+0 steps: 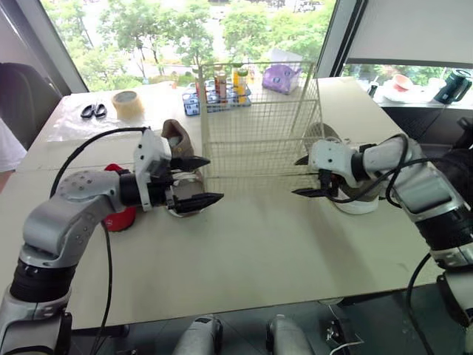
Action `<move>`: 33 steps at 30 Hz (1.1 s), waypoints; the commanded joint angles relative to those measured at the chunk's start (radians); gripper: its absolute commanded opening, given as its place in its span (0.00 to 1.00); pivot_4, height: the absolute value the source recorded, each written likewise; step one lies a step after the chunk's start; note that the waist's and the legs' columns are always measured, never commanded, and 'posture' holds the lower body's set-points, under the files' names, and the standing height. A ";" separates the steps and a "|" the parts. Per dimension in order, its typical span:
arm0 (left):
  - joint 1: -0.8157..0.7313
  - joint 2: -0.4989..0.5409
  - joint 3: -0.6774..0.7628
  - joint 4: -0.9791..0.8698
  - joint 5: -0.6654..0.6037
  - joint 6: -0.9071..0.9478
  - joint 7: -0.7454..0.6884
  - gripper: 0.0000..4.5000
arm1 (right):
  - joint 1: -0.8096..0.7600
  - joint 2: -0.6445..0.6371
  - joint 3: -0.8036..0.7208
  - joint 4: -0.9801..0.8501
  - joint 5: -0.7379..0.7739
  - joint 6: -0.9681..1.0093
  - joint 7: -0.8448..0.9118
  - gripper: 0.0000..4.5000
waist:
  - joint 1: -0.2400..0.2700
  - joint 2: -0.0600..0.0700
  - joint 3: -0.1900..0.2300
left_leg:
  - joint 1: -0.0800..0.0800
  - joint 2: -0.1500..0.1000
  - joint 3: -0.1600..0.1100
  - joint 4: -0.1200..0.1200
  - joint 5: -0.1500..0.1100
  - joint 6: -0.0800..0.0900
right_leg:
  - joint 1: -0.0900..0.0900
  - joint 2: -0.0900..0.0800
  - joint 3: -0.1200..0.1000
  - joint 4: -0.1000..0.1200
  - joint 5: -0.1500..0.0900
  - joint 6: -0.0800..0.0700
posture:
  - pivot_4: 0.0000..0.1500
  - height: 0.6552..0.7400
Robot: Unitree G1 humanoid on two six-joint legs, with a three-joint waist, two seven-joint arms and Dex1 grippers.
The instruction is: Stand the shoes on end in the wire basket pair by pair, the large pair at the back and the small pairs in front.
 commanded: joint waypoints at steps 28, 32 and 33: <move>-0.050 -0.020 -0.012 -0.018 0.043 -0.025 0.008 1.00 | -0.261 0.142 -0.012 0.320 -0.067 -0.293 0.351 0.01 | -0.026 0.001 0.001 | 0.000 0.000 0.000 -0.001 0.002 -0.003 | -0.003 0.001 0.001 0.002 0.000 0.000 | 1.00 1.00; -0.049 -0.023 -0.010 -0.019 0.047 -0.027 0.011 1.00 | -0.258 0.160 -0.003 0.325 -0.079 -0.297 0.363 0.01 | -0.026 0.001 0.001 | 0.000 0.000 0.001 -0.001 0.002 -0.003 | -0.003 0.001 0.002 0.002 0.000 0.000 | 1.00 1.00; -0.048 -0.023 -0.010 -0.020 0.047 -0.027 0.013 1.00 | -0.256 0.164 -0.002 0.324 -0.081 -0.293 0.363 0.01 | -0.027 0.001 0.001 | 0.000 0.000 0.001 -0.001 0.002 -0.003 | -0.003 0.001 0.002 0.002 0.000 0.000 | 1.00 1.00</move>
